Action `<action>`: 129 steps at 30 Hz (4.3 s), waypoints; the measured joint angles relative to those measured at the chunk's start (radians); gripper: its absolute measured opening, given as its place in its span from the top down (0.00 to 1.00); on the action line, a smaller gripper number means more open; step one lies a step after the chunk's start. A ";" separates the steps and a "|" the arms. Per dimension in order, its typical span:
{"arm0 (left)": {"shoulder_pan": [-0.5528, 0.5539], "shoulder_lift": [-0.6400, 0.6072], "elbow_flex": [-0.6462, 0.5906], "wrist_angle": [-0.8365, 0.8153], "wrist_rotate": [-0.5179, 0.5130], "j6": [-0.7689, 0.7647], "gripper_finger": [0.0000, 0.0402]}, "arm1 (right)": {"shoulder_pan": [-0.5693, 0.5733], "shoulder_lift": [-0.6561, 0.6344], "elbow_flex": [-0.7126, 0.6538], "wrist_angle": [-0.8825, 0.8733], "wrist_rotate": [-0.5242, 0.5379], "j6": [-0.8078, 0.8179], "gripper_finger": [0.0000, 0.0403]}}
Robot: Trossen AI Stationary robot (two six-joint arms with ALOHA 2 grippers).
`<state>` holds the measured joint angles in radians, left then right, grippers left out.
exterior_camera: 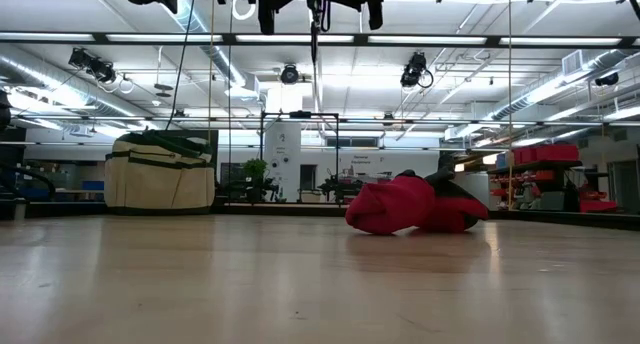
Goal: Pick & Place Garden tools in Gardening bag
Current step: Put the shear scissors into the gardening bag
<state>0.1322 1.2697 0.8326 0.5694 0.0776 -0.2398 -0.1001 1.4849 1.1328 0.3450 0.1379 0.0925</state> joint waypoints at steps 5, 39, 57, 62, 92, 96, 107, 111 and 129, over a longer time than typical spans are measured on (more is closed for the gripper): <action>0.000 0.000 0.000 0.000 0.000 0.003 0.81 | 0.000 0.000 0.000 -0.001 0.000 0.001 0.89; 0.000 0.000 0.000 -0.004 0.023 0.024 0.85 | -0.001 0.000 0.000 -0.003 0.000 -0.002 0.85; -0.002 0.000 0.000 -0.006 0.034 0.023 0.85 | -0.005 0.000 0.000 -0.006 -0.034 0.029 0.66; -0.002 0.000 0.000 -0.007 0.034 0.024 0.85 | -0.006 0.000 0.000 -0.010 -0.037 0.031 0.59; 0.035 -0.116 0.000 -0.190 0.026 0.000 0.85 | -0.013 -0.121 0.000 -0.148 -0.042 0.003 0.59; 0.035 -0.124 0.000 -0.206 0.024 -0.001 0.85 | -0.011 -0.121 0.000 -0.155 -0.051 0.003 0.66; 0.095 -0.233 0.001 -0.318 0.011 -0.002 0.85 | -0.011 -0.171 0.001 -0.245 -0.051 -0.003 0.93; 0.130 -0.265 0.000 -0.367 0.013 0.001 0.85 | -0.011 -0.201 0.001 -0.274 -0.052 -0.007 0.99; 0.264 -0.297 0.000 -0.498 -0.015 0.016 0.85 | -0.011 -0.252 0.000 -0.327 -0.049 -0.049 1.00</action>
<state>0.3963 0.9730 0.8330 0.0710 0.0622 -0.2237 -0.1116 1.2327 1.1332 0.0185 0.0891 0.0440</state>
